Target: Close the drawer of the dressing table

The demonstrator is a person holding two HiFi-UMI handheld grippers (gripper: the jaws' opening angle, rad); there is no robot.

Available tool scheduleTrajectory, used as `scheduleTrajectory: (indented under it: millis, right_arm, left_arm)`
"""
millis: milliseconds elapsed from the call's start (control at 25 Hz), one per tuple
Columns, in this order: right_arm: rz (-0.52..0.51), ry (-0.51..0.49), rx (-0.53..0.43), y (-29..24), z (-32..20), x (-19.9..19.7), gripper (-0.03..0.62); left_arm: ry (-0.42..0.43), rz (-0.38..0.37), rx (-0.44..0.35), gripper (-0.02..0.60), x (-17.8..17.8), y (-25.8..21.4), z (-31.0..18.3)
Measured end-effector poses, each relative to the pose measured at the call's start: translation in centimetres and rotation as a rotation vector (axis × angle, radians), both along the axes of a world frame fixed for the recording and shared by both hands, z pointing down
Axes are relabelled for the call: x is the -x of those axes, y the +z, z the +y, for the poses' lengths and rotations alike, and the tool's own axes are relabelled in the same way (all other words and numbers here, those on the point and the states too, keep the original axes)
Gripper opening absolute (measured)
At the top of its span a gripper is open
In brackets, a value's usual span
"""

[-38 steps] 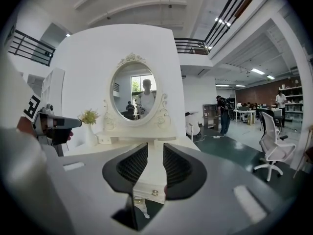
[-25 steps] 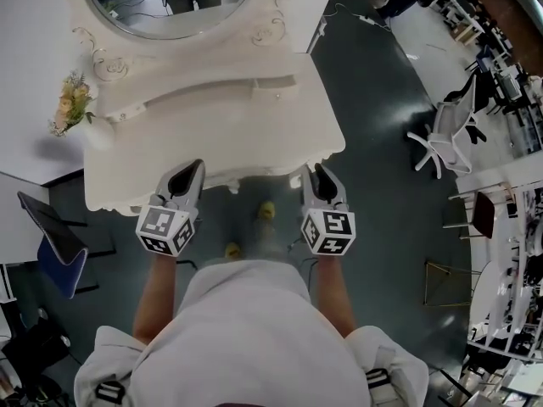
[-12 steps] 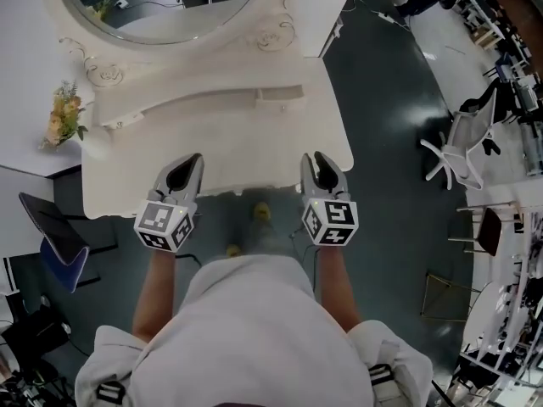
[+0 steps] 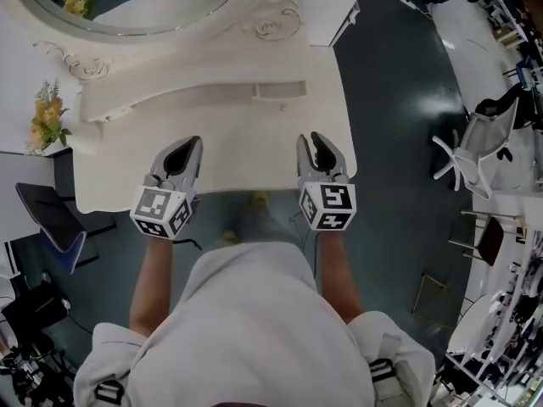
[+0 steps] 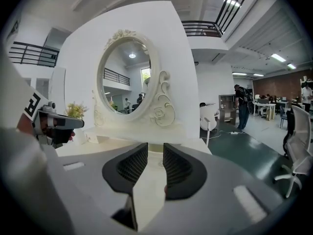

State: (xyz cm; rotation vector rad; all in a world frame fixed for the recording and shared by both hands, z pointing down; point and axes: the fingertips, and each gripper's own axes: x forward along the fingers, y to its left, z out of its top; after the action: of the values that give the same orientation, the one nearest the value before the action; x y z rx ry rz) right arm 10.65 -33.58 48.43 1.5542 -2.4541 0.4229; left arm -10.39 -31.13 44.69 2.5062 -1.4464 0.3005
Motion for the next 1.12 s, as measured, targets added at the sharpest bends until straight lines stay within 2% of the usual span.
scheduleTrajectory:
  millis: [280,560,1120]
  right_arm:
    - [0.005,-0.061,0.044,2.6,-3.5,-0.1,0.084]
    - [0.008,-0.116,0.079,5.2,-6.0,0.6,0.084]
    - [0.002,-0.149,0.156,9.3,-9.5,1.9,0.084]
  left_arm:
    - [-0.039,-0.021,0.035,-0.002,-0.7,2.4,-3.4]
    - [-0.04,-0.036,0.082,-0.001,-2.2,5.1,-5.3]
    - [-0.069,-0.029,0.137,0.0,-2.4,8.4,-8.5]
